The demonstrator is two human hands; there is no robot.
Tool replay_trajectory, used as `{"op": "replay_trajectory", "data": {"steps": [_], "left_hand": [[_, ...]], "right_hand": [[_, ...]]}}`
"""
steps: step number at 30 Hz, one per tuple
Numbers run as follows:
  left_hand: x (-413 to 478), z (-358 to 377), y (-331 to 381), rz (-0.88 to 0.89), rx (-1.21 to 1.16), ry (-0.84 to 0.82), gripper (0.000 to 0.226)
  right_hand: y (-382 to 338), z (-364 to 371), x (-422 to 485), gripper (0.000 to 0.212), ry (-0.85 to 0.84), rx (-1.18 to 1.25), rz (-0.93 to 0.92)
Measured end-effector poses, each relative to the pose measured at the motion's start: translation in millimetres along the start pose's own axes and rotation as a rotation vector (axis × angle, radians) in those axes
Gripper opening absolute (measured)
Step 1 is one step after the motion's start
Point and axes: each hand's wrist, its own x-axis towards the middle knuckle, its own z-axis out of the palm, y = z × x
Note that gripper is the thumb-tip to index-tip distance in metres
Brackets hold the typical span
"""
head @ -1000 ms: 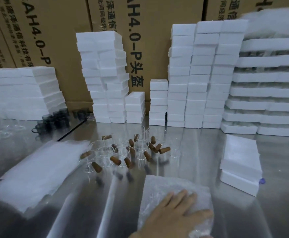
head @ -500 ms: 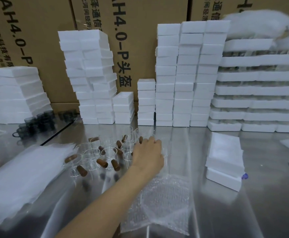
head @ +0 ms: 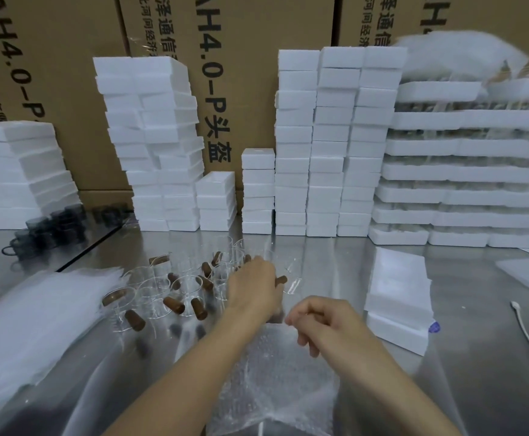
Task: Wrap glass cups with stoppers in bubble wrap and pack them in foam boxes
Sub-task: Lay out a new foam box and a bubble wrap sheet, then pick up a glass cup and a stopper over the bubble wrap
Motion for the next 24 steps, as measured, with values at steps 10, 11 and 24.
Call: {"op": "replay_trajectory", "data": {"steps": [10,11,24], "left_hand": [[-69.2,10.5,3.1,-0.188,-0.957,0.133,0.012],[-71.4,10.9,4.7,-0.204,-1.04,0.138,0.012],[-77.1,11.7,24.6,-0.177,-1.188,0.127,0.02]], "right_hand": [[36.9,19.6,27.1,0.031,0.117,-0.117,-0.07],[35.0,22.0,25.4,0.035,0.115,-0.094,-0.072],[24.7,23.0,24.7,0.025,0.275,0.157,-0.16]]}}
